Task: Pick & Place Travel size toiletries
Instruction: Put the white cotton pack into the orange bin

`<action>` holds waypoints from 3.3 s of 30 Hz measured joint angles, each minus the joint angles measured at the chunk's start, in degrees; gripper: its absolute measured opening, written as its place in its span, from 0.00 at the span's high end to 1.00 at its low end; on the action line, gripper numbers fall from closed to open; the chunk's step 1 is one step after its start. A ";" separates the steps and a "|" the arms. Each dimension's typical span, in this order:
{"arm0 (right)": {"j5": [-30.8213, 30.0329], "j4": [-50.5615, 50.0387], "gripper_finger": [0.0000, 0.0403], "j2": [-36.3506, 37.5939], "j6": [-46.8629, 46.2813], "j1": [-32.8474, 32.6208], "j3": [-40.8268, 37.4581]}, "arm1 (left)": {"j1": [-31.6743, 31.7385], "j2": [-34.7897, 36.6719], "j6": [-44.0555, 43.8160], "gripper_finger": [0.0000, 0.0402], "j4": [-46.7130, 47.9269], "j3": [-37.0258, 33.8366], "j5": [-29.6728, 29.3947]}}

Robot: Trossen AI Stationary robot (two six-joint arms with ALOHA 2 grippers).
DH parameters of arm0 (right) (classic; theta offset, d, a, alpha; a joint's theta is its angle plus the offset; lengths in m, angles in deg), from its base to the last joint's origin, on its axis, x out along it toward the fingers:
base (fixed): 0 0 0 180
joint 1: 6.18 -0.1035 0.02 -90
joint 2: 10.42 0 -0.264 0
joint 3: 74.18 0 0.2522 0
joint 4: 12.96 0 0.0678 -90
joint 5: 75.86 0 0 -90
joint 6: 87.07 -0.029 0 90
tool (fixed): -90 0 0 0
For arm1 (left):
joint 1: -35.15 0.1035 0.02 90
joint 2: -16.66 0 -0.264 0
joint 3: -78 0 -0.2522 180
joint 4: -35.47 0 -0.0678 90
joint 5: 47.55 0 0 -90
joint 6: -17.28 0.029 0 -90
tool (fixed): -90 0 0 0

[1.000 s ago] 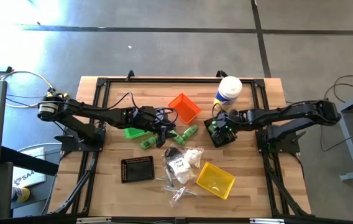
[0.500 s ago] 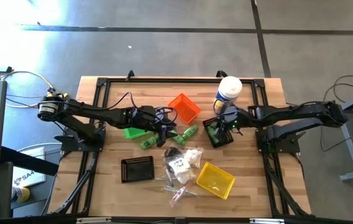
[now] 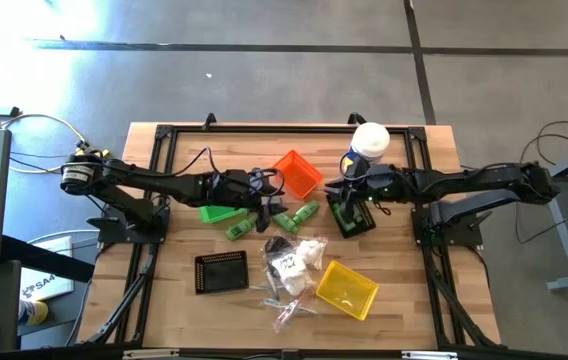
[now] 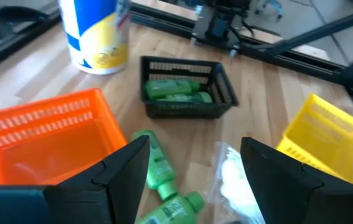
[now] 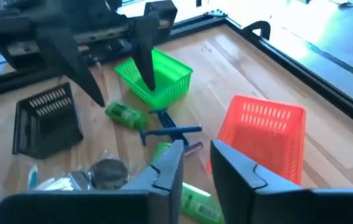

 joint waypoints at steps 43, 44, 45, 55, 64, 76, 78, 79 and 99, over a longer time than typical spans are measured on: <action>0.42 -1.89 0.99 -0.16 3.95 0.00 -0.04 | -8.63 25.91 11.06 1.00 -21.16 -32.28 -6.04; 0.42 -1.91 0.99 -0.16 4.28 0.00 -0.04 | -8.63 26.76 11.06 1.00 -21.33 -32.87 -6.04; 0.42 -1.91 0.99 -0.16 4.36 0.00 -0.04 | -8.63 27.59 11.07 1.00 -21.49 -33.49 -6.06; 0.00 -1.80 0.99 -0.16 4.39 0.00 -0.04 | -8.61 35.70 19.21 1.00 -21.05 -38.28 -5.81; 5.27 2.07 0.99 -0.14 4.39 0.00 -0.04 | -8.63 40.10 16.52 1.00 -19.96 -38.84 -0.38; 11.16 2.24 0.99 -0.14 3.40 0.00 -0.04 | -8.62 39.90 16.28 1.00 -18.61 -38.84 -0.21; 11.70 2.63 0.99 -0.14 2.62 0.00 -0.04 | -8.61 39.89 16.26 1.00 -18.41 -38.84 -0.21; 12.24 3.05 0.99 -0.16 2.55 0.00 -0.04 | -8.61 39.89 16.26 1.00 -18.29 -38.84 -0.21; 10.45 7.18 0.99 -0.16 10.72 0.00 -0.04 | -8.62 39.87 12.28 1.00 -16.73 -38.84 -0.25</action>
